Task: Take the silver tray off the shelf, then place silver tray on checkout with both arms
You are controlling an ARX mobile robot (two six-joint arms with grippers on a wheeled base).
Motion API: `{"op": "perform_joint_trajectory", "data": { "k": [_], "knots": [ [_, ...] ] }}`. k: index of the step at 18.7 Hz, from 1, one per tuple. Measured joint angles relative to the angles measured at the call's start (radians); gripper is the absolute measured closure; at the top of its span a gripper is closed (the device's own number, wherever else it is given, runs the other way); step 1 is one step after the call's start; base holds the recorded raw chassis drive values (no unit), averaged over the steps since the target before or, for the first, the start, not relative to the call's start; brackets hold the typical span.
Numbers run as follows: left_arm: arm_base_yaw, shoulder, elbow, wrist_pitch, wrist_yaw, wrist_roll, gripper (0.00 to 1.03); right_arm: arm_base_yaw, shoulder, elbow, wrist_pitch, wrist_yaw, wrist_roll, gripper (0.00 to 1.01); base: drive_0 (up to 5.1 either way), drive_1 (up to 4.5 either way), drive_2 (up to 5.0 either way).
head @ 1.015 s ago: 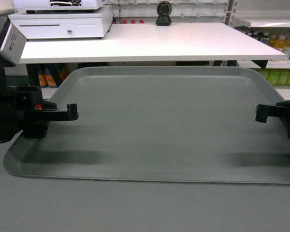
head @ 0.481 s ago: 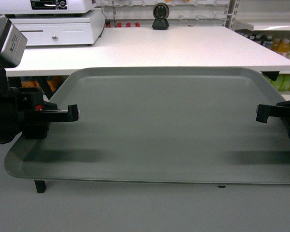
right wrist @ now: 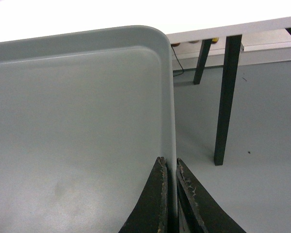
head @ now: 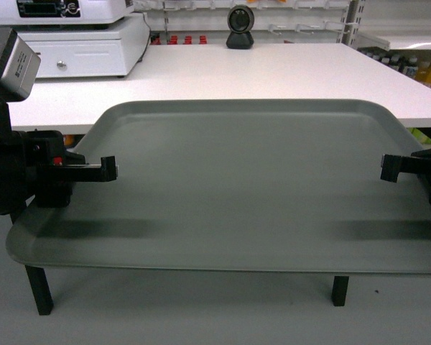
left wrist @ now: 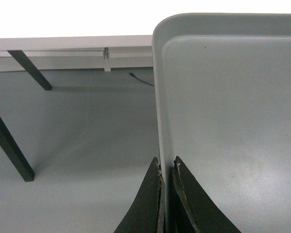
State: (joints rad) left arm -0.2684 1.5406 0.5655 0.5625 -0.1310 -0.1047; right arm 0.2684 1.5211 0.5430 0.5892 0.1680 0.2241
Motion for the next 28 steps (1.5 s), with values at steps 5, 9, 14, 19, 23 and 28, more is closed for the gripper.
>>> {"op": "perform_joint_trajectory", "data": {
  "k": [5,9,14,19,23,28],
  "knots": [
    [-0.001,0.000,0.000,0.000,-0.001,0.000,0.99,0.000,0.000,0.000,-0.003,0.001,0.000,0.99,0.0,4.26,-4.2],
    [-0.001,0.000,0.000,0.001,-0.001,0.000,0.99,0.000,0.000,0.000,-0.001,0.001,0.000,0.99,0.0,4.23,-4.3],
    [-0.001,0.000,0.000,0.002,-0.001,0.000,0.99,0.000,0.000,0.000,-0.002,0.001,0.000,0.99,0.0,4.27,-4.2],
    [-0.001,0.000,0.000,0.000,-0.001,0.000,0.99,0.000,0.000,0.000,-0.004,0.001,0.000,0.99,0.0,4.25,-4.3],
    [-0.001,0.000,0.000,0.002,-0.001,0.000,0.99,0.000,0.000,0.000,-0.002,0.001,0.000,0.99,-0.1,4.15,-4.4],
    [-0.001,0.000,0.000,0.003,-0.001,0.000,0.99,0.000,0.000,0.000,-0.003,0.001,0.000,0.99,-0.1,4.13,-4.3]
  ]
}}
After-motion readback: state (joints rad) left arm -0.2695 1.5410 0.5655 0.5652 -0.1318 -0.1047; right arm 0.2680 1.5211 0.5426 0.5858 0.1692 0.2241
